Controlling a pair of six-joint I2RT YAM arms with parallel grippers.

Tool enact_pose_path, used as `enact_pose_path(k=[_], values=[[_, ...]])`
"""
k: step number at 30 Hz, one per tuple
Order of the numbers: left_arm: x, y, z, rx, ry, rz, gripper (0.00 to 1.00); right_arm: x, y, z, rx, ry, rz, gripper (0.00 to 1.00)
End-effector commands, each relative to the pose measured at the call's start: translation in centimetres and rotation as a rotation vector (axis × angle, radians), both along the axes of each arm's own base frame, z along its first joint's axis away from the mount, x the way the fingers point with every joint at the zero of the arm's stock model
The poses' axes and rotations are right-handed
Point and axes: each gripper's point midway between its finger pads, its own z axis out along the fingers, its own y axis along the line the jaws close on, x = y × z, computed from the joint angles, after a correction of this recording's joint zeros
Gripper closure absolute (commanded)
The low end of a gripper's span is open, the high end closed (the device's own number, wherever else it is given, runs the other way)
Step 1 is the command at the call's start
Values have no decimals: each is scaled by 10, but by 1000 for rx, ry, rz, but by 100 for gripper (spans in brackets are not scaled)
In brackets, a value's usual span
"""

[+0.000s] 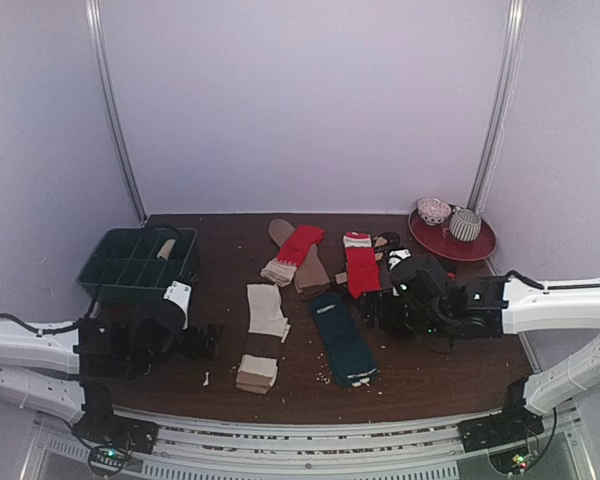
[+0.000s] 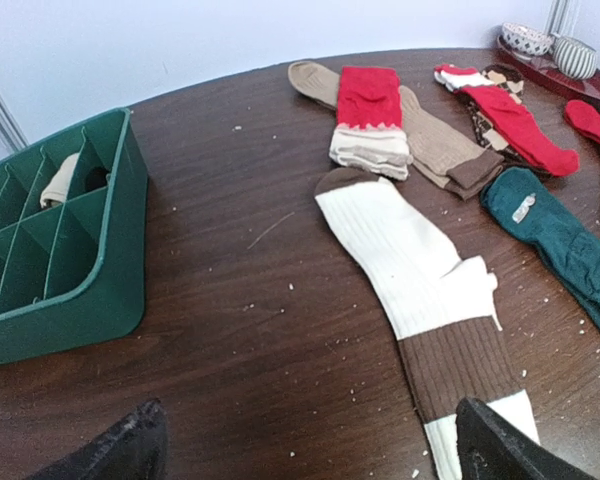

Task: Roll the socks
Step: Pick up the pair of socks from the center of the board.

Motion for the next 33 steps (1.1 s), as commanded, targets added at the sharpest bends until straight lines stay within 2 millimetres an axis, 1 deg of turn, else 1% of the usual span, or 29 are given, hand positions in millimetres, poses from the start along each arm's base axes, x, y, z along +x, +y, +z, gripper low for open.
enact_pose_path(k=[1, 4, 6, 8, 9, 10, 13, 15, 16, 18, 21, 24, 26, 30, 33], values=[[3, -3, 25, -51, -83, -23, 2, -6, -4, 0, 21, -24, 35, 0], [-3, -2, 28, -71, -97, -64, 2, -13, 12, 7, 110, -78, 153, 0], [-8, -4, 32, -107, -119, -108, 2, -15, 19, 10, 121, -92, 197, 0], [-14, -7, 41, -162, -152, -165, 2, -22, 36, 10, 123, -90, 297, 0], [-18, -11, 42, -179, -159, -199, 2, -29, 49, 10, 136, -97, 378, 0], [-22, -13, 47, -205, -176, -233, 2, -38, 63, 12, 150, -119, 467, 0], [-32, -24, 49, -233, -181, -330, 2, -75, 101, 8, 133, -216, 736, 0], [-37, -32, 45, -255, -157, -370, 2, -98, 124, 2, 103, -268, 899, 0], [-40, -36, 41, -264, -139, -387, 2, -106, 134, -1, 80, -295, 960, 0], [-43, -44, 30, -270, -103, -415, 2, -117, 155, -15, 29, -322, 1060, 1], [-40, -47, 15, -241, -58, -396, 2, -122, 179, -37, -40, -317, 1160, 3], [-34, -42, 8, -200, -38, -348, 2, -126, 199, -57, -111, -309, 1239, 4], [-31, -37, 2, -177, -24, -316, 2, -125, 209, -68, -152, -304, 1276, 5], [-28, -24, -5, -157, -9, -248, 2, -121, 221, -86, -215, -298, 1318, 8], [-29, -19, -8, -168, -2, -234, 2, -127, 227, -97, -201, -262, 1367, 12]])
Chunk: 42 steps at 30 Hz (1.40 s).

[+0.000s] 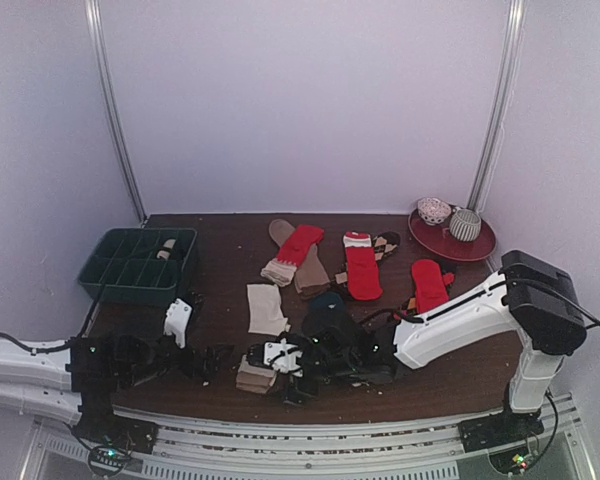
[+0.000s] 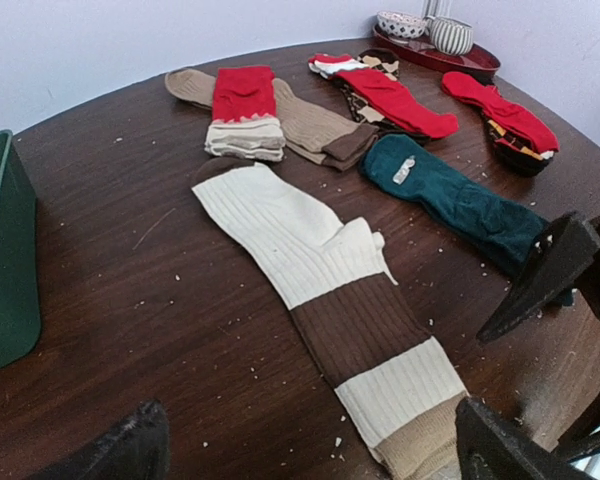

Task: Roll the socks
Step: Pick up the pair of socks from the center of the board.

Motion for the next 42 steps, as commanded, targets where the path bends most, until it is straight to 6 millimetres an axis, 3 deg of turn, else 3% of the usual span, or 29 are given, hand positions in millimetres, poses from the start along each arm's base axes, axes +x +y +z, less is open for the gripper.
enact_pose_path(k=[1, 6, 16, 21, 26, 29, 34, 37, 42], values=[[3, 9, 3, -39, 3, 58, 2, -16, 8, -18, -50, 22, 115, 13], [3, 13, 2, -31, 6, 76, 2, -13, 9, -40, -104, 61, 114, 21], [0, 12, -1, -36, 16, 59, 2, 8, 6, -62, -131, 59, 44, 30], [-2, 9, -1, -43, 20, 38, 2, 17, 3, -75, -152, 76, -15, 50], [-7, -2, 0, -54, 23, -28, 2, 25, -4, -85, -181, 155, -109, 78], [-10, -10, 2, -70, 26, -62, 2, 27, -9, -82, -164, 287, -186, 86], [-17, -32, 16, -193, -12, -160, 4, 19, -15, -57, -57, 721, -249, 92], [-25, -40, 9, -221, -42, -237, 2, 11, -21, -47, -53, 894, -299, 92], [-35, -62, -5, -179, -98, -371, 6, 10, -30, -51, -66, 1117, -376, 93]])
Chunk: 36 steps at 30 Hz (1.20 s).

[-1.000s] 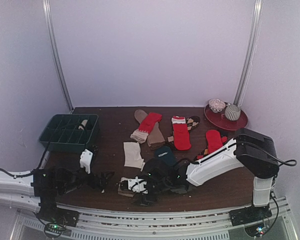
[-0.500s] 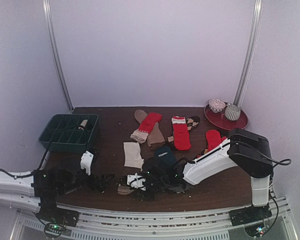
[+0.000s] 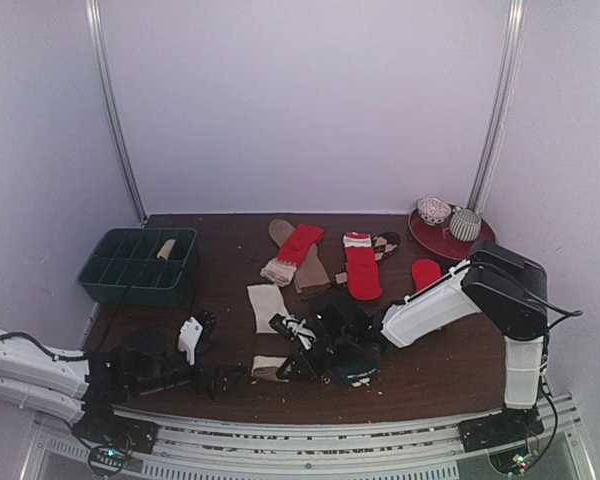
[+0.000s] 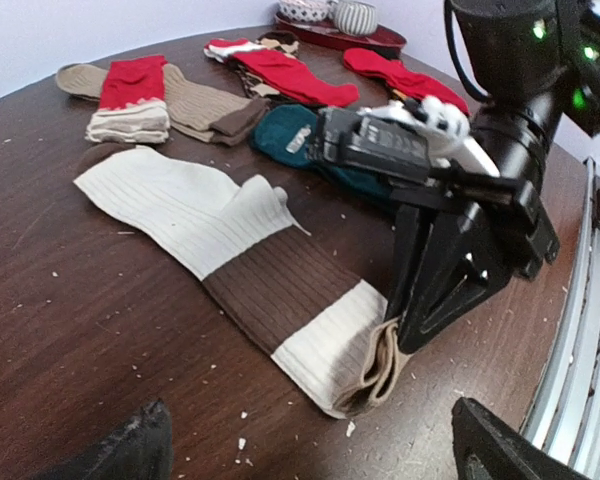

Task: Roll the socks
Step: Pick up the pair of socks from the center of the board, then roll a pair of socks at the center of the board.

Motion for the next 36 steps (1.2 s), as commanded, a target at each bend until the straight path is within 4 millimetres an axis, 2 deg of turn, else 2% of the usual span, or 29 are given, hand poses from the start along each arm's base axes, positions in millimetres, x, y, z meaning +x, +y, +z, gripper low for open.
enact_pose_path(k=[1, 6, 9, 16, 20, 24, 27, 30, 32, 33, 36], values=[[-10, -33, 25, -99, -143, -166, 7, -20, -11, -2, -40, 296, -54, 93], [-11, -49, 11, -49, -177, -227, 12, -23, -16, -7, -69, 355, -57, 93], [-15, -58, 5, -51, -160, -270, 26, -18, -20, -13, -91, 360, -75, 94], [-27, -71, -14, -68, -95, -350, 20, -13, -21, -17, -90, 362, -81, 94], [-27, -76, -25, -55, -76, -366, 28, -12, -21, -16, -90, 358, -80, 94], [-30, -80, -30, -70, -60, -382, 42, -12, -23, -17, -95, 353, -81, 94], [-28, -88, -31, -78, -45, -388, 48, -11, -24, -17, -92, 354, -86, 94], [-29, -87, -40, -62, -15, -388, 55, -13, -24, -17, -87, 358, -83, 94], [-31, -85, -47, -51, 5, -385, 62, -13, -24, -17, -88, 358, -84, 94], [-31, -84, -50, -47, 12, -384, 69, -13, -25, -18, -89, 359, -82, 94], [-33, -82, -56, -42, 36, -383, 100, -13, -25, -18, -90, 358, -84, 94]])
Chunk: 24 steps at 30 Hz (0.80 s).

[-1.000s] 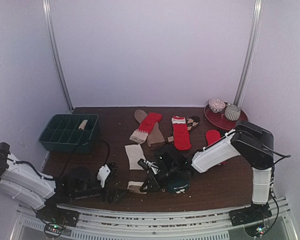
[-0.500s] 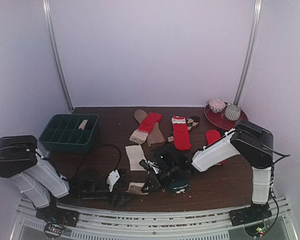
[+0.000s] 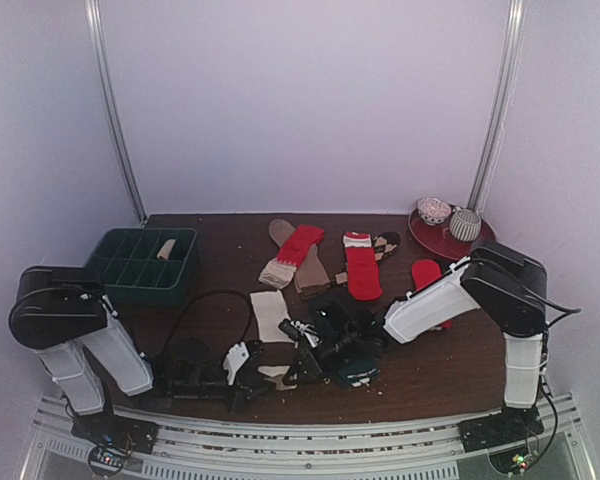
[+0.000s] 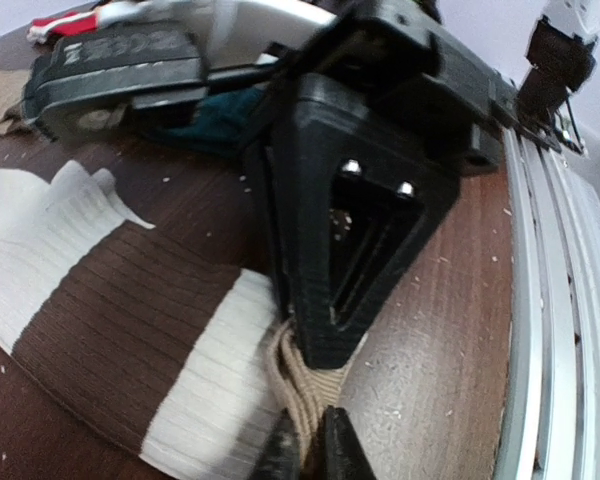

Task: Roll the socks
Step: Roll a pair of socks at the center of the board.

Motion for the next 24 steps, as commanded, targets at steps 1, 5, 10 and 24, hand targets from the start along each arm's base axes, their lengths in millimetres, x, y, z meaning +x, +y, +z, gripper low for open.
enact_pose_path(k=[1, 5, 10, 24], values=[[-6, -4, 4, -42, 22, -22, 100, -2, -11, -17, -53, 31, -12, 94], [-6, -3, 1, -48, 86, 6, 100, -1, -12, -12, -47, -9, 0, 86], [-13, 16, -24, 68, 313, 110, 100, 12, -17, 30, 43, -286, 37, 72], [-19, 42, -46, 301, 592, 311, 100, -46, -9, 41, -50, -1365, 543, 60]])
